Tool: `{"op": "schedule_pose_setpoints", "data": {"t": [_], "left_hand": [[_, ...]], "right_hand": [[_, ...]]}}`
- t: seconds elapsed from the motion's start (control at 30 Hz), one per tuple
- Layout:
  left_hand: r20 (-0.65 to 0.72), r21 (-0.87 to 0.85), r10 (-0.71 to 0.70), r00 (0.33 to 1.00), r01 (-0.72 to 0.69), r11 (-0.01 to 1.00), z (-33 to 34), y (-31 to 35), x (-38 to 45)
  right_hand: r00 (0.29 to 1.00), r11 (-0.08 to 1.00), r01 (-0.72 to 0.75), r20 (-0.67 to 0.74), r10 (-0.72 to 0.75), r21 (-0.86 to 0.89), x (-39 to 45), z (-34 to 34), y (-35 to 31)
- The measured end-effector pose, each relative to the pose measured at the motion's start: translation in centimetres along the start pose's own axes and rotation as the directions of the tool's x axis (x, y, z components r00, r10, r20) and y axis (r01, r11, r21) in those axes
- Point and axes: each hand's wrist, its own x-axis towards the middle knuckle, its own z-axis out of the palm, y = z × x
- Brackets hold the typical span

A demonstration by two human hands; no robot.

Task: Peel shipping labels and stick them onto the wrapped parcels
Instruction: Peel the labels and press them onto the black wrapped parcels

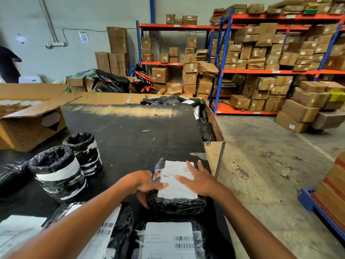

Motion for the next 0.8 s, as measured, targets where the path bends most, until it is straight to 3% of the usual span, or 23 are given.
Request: {"op": "schedule_pose_setpoints", "data": {"t": [0.1, 0.17, 0.33, 0.47, 0.6, 0.8], "left_hand": [[0.015, 0.016, -0.001, 1.0, 0.0, 1.0, -0.2, 0.0, 0.1], [0.026, 0.005, 0.006, 1.0, -0.006, 1.0, -0.2, -0.1, -0.1], [0.008, -0.034, 0.025, 1.0, -0.024, 0.999, -0.6, 0.8, -2.0], [-0.119, -0.066, 0.108, 0.987, -0.116, 0.991, -0.9, 1.7, -5.3], [-0.298, 0.1, 0.277, 0.913, -0.259, 0.961, -0.6, 1.6, -10.7], [-0.256, 0.186, 0.409, 0.876, -0.371, 0.91, 1.3, -0.5, -17.1]], "right_hand": [[0.994, 0.964, 0.073, 0.062, -0.092, 0.254, -2.5, 1.1, 1.6], [0.991, 0.897, 0.131, -0.022, -0.134, 0.423, -3.5, 1.8, 2.6], [0.976, 0.748, 0.204, -0.194, -0.102, 0.631, -5.0, 1.6, 2.0], [0.952, 0.681, 0.246, -0.305, -0.036, 0.689, -7.6, -0.8, 0.1], [0.938, 0.648, 0.27, -0.348, -0.008, 0.712, -12.1, -1.4, -1.7], [0.908, 0.696, 0.296, -0.418, 0.007, 0.654, -19.1, 0.5, -3.6]]}}
